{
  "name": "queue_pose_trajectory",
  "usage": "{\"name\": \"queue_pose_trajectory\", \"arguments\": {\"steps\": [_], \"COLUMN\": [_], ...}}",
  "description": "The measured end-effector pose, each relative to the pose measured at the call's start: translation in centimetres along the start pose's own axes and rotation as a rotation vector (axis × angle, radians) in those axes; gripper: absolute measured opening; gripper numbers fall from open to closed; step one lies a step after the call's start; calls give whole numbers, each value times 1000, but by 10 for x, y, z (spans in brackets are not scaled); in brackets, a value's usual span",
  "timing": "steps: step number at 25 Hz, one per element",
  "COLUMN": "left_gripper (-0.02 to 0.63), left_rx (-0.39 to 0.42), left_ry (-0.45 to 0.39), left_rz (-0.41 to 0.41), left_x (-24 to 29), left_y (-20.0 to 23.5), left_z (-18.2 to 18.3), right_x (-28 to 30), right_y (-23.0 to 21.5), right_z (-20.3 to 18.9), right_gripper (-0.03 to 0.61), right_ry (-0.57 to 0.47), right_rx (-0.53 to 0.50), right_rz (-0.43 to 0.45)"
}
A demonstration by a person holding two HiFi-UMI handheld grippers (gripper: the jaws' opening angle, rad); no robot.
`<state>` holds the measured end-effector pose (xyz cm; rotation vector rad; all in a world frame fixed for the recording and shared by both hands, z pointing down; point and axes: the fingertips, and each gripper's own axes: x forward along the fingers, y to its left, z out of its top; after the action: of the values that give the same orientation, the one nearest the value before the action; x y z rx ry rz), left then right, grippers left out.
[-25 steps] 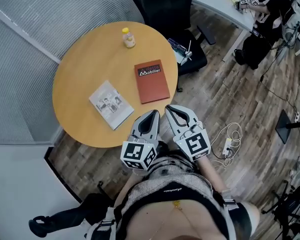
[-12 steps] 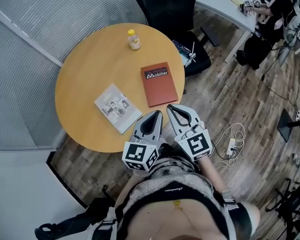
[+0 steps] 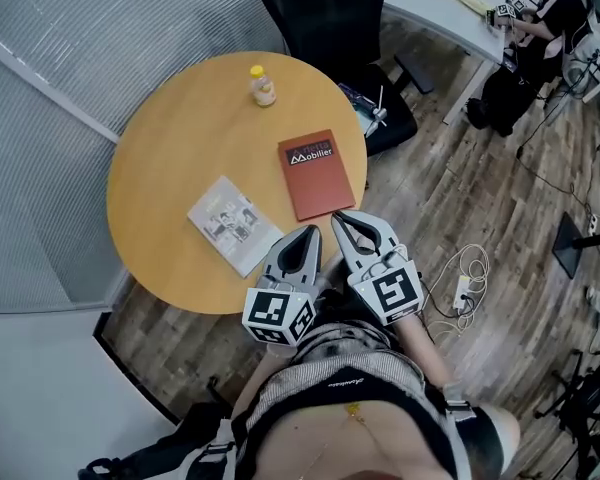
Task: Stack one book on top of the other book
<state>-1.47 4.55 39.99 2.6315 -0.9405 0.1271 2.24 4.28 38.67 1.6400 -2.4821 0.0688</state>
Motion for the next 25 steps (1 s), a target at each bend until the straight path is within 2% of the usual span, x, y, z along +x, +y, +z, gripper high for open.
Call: {"name": "queue_pose_trajectory", "arguments": {"steps": [4,8,12,19,25], "left_gripper": [20,20,21,20,20], "left_rx": [0,45,68,20,82], "left_ry": [-7,-9,-13,4,24], "left_rz": [20,62,92,126,150], "left_x": [14,35,60,98,121], "left_y": [7,12,19,28,24], "left_z": [7,19,28,28,32], "right_x": [12,24,40,62,73], "right_y": [-13,-33,-54,-87,-108], "right_z": [2,7,9,11,10], "right_gripper": [21,21,21,21,21], "right_ry": [-6,-17,-16,-18,-11], "right_rx": [23,28,-8,-52,11], "right_rz": [16,44,75,135,149]}}
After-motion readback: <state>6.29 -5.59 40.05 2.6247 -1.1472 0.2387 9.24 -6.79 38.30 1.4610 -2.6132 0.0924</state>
